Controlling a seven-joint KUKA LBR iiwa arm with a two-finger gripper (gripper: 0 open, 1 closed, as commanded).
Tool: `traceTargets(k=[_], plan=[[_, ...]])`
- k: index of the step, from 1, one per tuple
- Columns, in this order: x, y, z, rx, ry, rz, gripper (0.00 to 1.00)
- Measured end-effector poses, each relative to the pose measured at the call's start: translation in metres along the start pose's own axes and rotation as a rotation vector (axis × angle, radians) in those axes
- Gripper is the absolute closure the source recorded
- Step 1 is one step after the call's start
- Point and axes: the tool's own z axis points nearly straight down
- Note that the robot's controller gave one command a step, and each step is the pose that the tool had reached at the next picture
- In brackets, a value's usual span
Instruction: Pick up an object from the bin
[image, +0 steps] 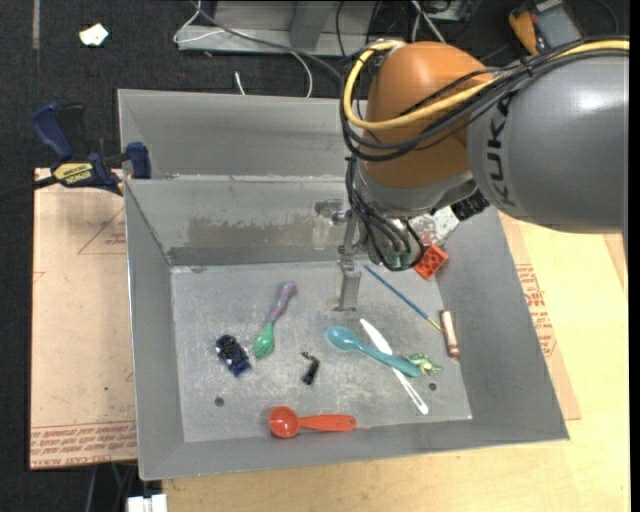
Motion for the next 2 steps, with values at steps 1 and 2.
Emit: traceTargets(k=[1,2], plan=[[-0.002,0.0,-0.004,-0.001,-0.008,0.002,0.0],[-0.016,0.013,0.049,0.0,-0.01,-0.164,0.0]])
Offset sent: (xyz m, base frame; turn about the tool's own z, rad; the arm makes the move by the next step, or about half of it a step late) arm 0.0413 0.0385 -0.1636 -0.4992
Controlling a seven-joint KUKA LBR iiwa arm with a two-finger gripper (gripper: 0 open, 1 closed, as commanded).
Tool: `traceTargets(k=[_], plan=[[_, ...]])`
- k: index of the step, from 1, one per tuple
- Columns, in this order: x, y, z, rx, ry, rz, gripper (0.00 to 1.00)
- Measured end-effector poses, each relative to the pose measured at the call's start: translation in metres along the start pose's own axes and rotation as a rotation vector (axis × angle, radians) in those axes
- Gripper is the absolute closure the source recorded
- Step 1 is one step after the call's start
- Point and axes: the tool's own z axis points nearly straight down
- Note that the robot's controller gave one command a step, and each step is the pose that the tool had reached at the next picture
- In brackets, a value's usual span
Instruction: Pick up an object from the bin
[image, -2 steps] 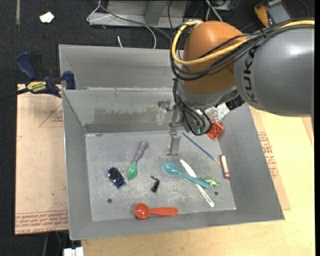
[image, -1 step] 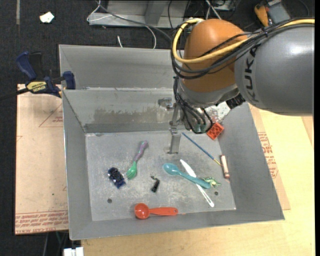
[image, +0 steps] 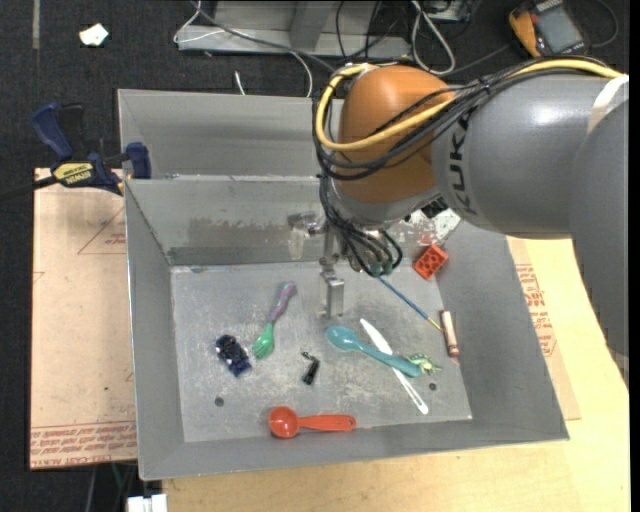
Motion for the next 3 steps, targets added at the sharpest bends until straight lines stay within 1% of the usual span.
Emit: traceTargets(k=[1,2,3], plan=[[-0.034,0.004,0.023,0.0,-0.007,-0.317,0.0],[-0.03,0.014,0.029,-0.001,-0.001,-0.548,0.0],[-0.034,0.018,0.113,-0.001,-0.009,-0.639,0.0]])
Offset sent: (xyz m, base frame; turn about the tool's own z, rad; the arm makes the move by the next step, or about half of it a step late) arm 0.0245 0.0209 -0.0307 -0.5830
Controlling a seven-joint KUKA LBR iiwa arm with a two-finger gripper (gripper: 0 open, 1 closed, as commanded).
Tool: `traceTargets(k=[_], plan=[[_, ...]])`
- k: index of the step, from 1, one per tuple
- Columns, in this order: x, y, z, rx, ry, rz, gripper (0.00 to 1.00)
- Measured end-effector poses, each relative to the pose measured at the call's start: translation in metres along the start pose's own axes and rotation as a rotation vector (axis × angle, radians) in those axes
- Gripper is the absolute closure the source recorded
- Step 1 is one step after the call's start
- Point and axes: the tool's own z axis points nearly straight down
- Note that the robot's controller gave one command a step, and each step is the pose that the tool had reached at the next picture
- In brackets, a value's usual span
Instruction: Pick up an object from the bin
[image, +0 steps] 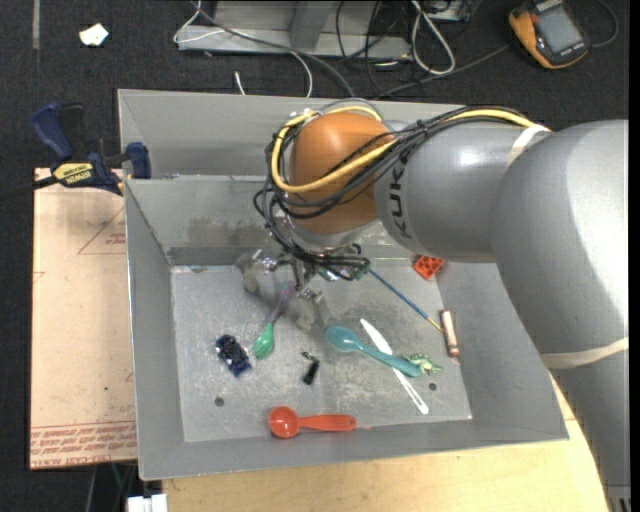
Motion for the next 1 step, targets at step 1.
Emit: traceTargets(k=[1], plan=[[0.003,-0.0022,-0.0001,0.006,-0.007,-0.427,1.0]])
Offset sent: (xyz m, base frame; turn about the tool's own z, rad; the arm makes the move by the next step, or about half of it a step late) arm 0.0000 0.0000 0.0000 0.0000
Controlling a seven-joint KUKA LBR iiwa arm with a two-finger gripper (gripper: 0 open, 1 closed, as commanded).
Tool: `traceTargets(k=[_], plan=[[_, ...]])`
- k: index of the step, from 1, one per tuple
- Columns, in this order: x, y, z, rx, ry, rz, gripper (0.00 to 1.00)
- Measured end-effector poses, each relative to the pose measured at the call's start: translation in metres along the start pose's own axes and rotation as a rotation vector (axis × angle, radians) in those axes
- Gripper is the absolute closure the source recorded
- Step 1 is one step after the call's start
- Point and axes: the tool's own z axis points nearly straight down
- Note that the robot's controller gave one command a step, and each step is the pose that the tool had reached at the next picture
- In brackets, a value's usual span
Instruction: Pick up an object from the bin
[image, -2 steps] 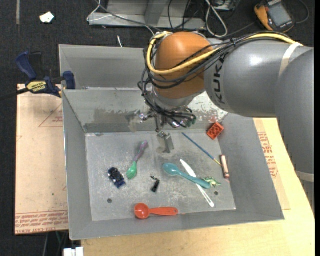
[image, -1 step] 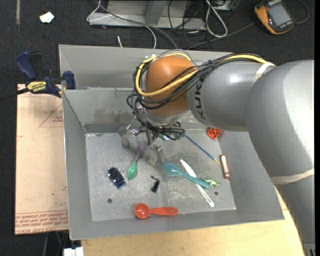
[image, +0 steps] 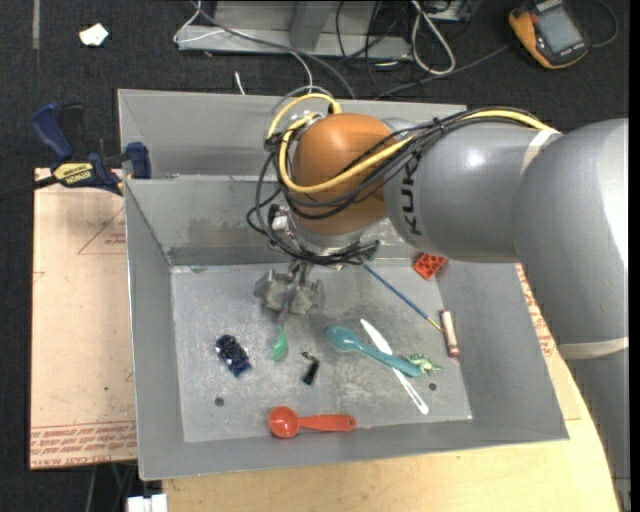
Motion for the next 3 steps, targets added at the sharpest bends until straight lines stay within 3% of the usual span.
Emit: traceTargets(k=[2,3], plan=[[0.001,0.003,-0.013,-0.011,0.005,0.0,1.0],[-0.001,0.001,-0.052,-0.003,0.001,0.0,1.0]])
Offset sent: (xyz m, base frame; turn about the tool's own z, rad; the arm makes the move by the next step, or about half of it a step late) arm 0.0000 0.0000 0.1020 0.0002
